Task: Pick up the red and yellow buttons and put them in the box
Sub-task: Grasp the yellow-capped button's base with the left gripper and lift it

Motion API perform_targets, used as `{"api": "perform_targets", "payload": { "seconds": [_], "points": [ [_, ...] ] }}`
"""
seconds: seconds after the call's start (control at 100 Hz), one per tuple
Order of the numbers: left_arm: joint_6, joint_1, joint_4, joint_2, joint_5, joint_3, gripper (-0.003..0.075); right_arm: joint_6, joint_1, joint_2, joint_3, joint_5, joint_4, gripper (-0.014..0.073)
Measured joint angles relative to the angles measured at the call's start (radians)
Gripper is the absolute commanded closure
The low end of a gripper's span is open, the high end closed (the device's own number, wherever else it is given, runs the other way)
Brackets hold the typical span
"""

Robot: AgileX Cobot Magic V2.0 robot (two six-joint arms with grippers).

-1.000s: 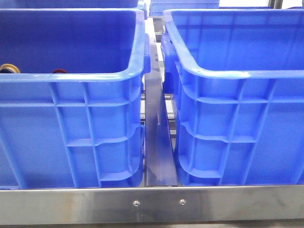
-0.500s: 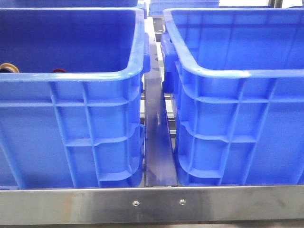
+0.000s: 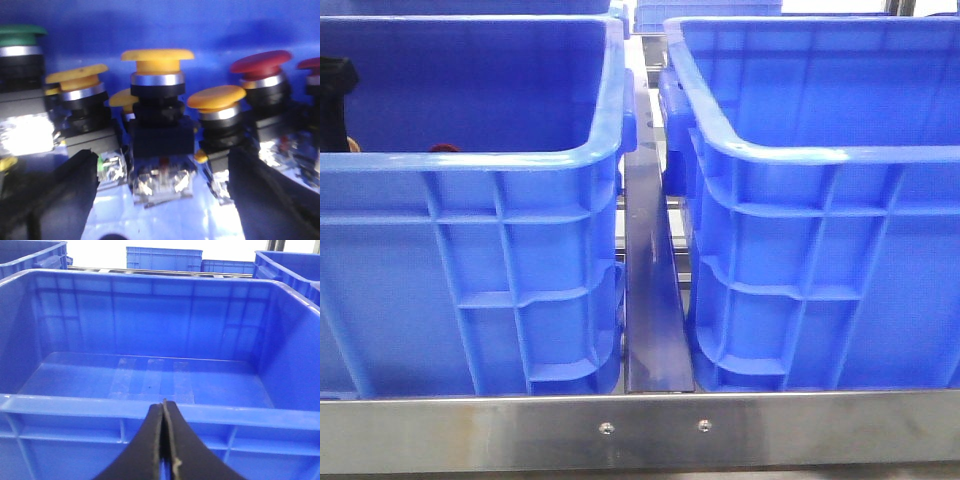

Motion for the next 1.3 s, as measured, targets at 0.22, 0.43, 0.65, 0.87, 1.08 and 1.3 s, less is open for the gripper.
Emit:
{"api": "perform_targets", "payload": {
  "seconds": [0.22,0.43,0.65,0.87,1.08,1.3],
  "points": [
    [0.000,0.000,0.000,0.023,0.000,-0.001,0.0281,0.002,0.000,0.000,0.000,0.000,0.000,0.0650],
    [0.000,0.000,0.000,0.023,-0.002,-0.004,0.0458,0.002,0.000,0.000,0.000,0.000,0.000,0.0650],
    [0.000,0.000,0.000,0.023,0.007,-0.005,0.0627,0.002,0.000,0.000,0.000,0.000,0.000,0.0650],
    [0.041,-0.004,0.000,0.017,0.010,-0.005,0.0627,0.002,0.000,0.000,0.000,0.000,0.000,0.0650],
    [0.154,-0.004,-0.097,-0.082,0.013,0.001,0.0627,0.002,0.000,0.000,0.000,0.000,0.000,0.0650],
    [0.411,-0.004,-0.370,-0.192,0.016,0.062,0.0627,0.002,0.000,0.000,0.000,0.000,0.000,0.0650]
  ]
}}
